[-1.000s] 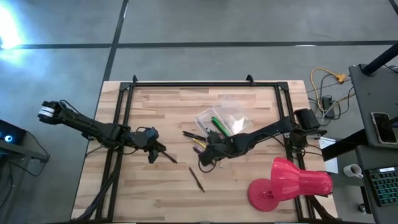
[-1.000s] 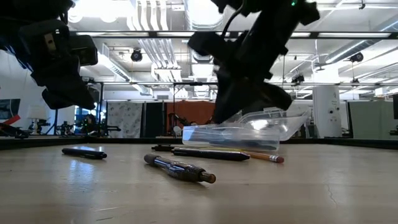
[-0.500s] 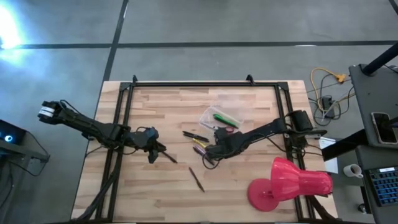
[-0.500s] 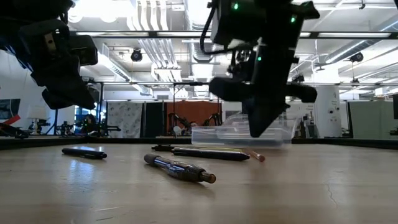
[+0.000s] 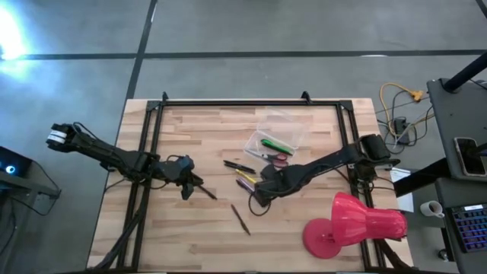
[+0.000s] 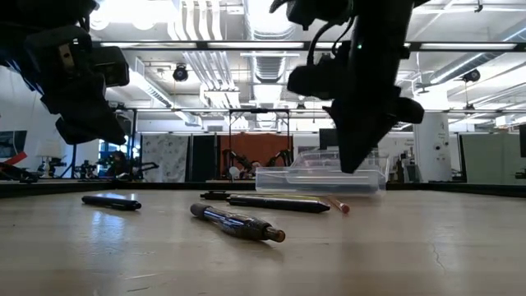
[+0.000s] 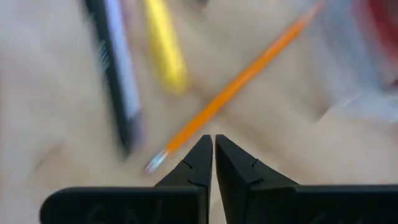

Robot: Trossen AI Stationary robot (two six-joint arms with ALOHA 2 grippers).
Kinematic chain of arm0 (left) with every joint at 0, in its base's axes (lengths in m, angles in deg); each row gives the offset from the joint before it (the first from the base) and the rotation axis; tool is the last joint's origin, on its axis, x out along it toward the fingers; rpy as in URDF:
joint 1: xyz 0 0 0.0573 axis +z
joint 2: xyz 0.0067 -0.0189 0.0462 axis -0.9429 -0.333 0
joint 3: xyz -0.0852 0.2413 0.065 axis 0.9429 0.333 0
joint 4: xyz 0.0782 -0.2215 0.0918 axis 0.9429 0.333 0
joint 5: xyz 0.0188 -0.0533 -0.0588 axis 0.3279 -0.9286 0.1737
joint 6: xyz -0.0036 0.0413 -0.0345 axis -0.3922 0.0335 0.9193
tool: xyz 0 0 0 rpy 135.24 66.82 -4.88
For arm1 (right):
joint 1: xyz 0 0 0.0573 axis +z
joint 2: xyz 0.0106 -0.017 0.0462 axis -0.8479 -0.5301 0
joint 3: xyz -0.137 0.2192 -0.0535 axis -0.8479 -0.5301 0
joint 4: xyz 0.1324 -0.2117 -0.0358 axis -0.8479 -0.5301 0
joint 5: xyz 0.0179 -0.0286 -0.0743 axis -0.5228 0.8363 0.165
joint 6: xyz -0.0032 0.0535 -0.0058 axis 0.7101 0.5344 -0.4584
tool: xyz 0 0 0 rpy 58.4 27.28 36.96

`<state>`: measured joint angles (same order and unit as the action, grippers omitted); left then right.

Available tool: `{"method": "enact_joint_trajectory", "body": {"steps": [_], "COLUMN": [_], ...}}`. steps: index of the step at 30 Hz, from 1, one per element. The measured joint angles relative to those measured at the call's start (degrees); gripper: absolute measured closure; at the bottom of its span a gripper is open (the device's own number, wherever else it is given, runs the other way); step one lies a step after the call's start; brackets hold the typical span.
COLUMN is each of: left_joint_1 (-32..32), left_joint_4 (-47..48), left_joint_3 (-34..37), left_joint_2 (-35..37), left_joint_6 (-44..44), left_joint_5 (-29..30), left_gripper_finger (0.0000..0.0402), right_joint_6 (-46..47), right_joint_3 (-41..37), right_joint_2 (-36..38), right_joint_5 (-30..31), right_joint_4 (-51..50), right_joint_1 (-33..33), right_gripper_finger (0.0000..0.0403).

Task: Pick & place school supplies into a supply box
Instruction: Put the orange pencil into the transparent supply box

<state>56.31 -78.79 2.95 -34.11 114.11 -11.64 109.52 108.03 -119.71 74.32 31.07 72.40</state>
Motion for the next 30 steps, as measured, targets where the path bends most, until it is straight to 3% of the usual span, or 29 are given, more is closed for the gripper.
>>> {"method": "enact_joint_trajectory", "body": {"steps": [2, 6, 10, 15, 19, 25, 30], "left_joint_1": [0.0, 0.0, 0.0, 0.0, 0.0, 0.0, 0.0], "left_joint_4": [0.0, -0.1, 0.0, -0.1, -0.1, -0.8, -1.0], "left_joint_3": [0.1, 0.4, 0.8, 1.4, 1.5, 1.8, 1.8], "left_joint_2": [0.0, 0.0, 0.0, 0.0, 0.0, 0.0, 0.0], "left_joint_6": [0.0, -0.1, -0.1, -0.1, -0.1, -0.1, 0.8], "left_joint_5": [0.0, 0.0, 0.0, 0.0, 0.0, 0.0, 0.0], "left_gripper_finger": [0.0363, 0.0363, 0.0363, 0.0363, 0.0363, 0.0363, 0.0363], "right_joint_6": [2.2, 9.7, 16.3, 18.4, 20.2, 19.4, 19.3], "right_joint_3": [0.0, 0.0, 0.0, 0.0, 0.0, 1.4, 4.7], "right_joint_2": [0.1, 0.1, 0.1, 0.0, -1.8, -7.8, -9.9], "right_joint_5": [-5.6, -6.7, -6.5, -6.1, -6.1, -10.5, -9.6], "right_joint_4": [0.9, 1.0, 1.0, 3.8, 4.4, 6.2, 0.8], "right_joint_1": [0.0, 1.1, 0.7, -1.3, -2.7, -3.1, -2.3], "right_gripper_finger": [0.0390, 0.0372, 0.0320, 0.0245, 0.0209, 0.0202, 0.0226]}}
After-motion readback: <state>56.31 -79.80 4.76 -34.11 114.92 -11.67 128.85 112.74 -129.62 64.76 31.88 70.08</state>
